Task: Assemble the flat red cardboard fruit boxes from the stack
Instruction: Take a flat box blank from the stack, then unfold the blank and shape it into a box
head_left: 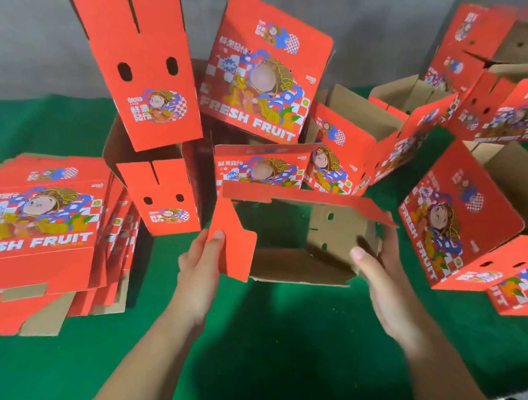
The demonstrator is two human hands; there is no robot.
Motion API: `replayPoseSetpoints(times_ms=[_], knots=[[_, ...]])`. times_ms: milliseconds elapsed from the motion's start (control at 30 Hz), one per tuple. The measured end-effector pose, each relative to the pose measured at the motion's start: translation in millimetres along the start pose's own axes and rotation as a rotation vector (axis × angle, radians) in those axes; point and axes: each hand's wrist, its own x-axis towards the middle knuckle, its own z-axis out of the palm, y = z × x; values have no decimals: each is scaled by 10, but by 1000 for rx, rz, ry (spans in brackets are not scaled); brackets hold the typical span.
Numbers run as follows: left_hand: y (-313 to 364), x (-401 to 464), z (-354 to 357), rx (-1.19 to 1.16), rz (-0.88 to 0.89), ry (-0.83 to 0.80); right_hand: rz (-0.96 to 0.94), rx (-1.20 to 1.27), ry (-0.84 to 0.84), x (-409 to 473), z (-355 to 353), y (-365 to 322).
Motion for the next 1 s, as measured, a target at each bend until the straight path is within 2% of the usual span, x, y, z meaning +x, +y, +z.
replayPoseSetpoints(times_ms=[100,200,267,367,433,500,567,633,700,767,800,900,1000], knots=[[170,-13,-117,128,43,37,-52,-116,9,122,84,-163],[370,-44,-149,-35,122,100,-78,-102,60,255,136,-329],[505,-71,-113,-127,120,131,1,-61,49,335,190,-435],[668,-86,-103,-123,82,140,101,-140,-37,452,334,-565],[717,-35,-123,-247,-7,89,94,-85,75,512,505,-631],[739,-12,-85,-339,-27,-14,43,-139,341,559,721,-585],[753,-31,-26,-186,-2,-105,146,-278,454,536,1000,-546],[747,2,-28,-113,9,-127,280,-250,436,518,1220,-526],[804,65,-107,-199,-49,-113,269,-173,432,531,1340,-536],[858,103,-170,-130,-65,-119,203,-123,408,505,1460,-550],[860,102,-161,-82,-32,-117,165,-99,355,450,1536,-527],[762,49,0,-172,68,-51,43,-108,88,222,1753,-430],[654,-10,193,-286,69,152,-63,-202,-121,206,1814,-443]])
